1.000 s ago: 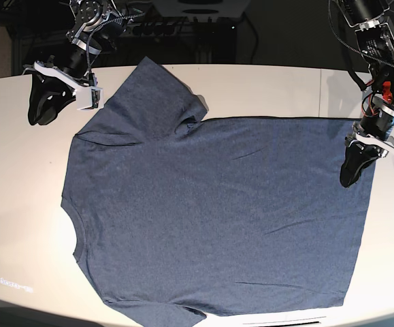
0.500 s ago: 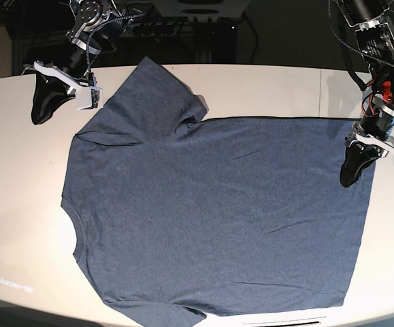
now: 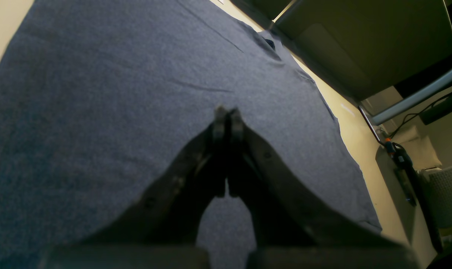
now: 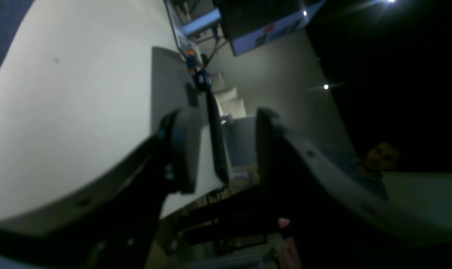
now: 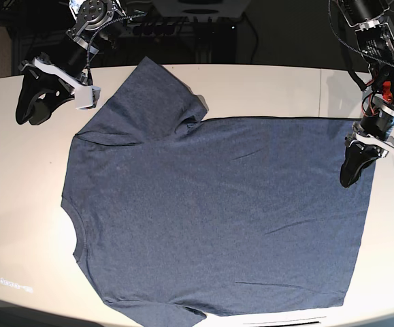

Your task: Fold the T-shirt properly

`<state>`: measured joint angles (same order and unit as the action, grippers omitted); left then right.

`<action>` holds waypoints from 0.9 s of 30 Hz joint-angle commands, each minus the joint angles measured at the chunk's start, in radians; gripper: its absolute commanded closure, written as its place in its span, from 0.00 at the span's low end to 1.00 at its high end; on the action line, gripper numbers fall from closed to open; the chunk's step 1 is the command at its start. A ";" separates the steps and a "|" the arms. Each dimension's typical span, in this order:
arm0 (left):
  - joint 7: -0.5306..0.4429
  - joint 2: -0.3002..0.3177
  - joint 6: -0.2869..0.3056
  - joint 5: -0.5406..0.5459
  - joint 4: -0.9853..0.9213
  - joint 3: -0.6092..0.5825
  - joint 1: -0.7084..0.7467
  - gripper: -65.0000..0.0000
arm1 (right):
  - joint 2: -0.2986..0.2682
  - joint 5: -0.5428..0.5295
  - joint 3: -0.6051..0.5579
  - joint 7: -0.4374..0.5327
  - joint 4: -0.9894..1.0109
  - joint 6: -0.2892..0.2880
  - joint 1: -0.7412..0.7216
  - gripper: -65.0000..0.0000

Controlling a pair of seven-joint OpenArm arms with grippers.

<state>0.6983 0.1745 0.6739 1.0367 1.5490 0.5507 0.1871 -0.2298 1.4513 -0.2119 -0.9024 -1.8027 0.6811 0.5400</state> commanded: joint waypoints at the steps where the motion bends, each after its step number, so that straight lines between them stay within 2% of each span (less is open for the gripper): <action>1: -0.022 0.011 0.024 0.021 0.015 0.003 -0.010 1.00 | -0.002 0.015 0.003 0.008 -0.017 0.017 0.003 0.61; 9: -0.036 0.011 0.024 -0.001 0.015 0.003 -0.010 0.99 | -0.002 -0.004 0.003 0.007 -0.017 0.017 0.004 0.61; 13: -0.036 0.011 0.024 -0.080 0.015 0.003 -0.010 0.83 | -0.002 -0.004 0.003 0.007 -0.017 0.017 0.004 0.61; 15: -0.037 0.012 0.024 -0.084 0.015 0.003 -0.010 0.79 | -0.002 -0.004 0.003 0.007 -0.017 0.017 0.004 0.61; 27: -0.019 0.011 0.024 -0.038 0.015 0.003 -0.010 0.79 | -0.002 -0.005 0.003 0.004 -0.017 0.017 0.004 0.61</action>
<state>0.6968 0.1749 0.6739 0.9779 1.5490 0.5507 0.1871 -0.2298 1.4292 -0.2119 -0.9028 -1.8027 0.6811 0.5400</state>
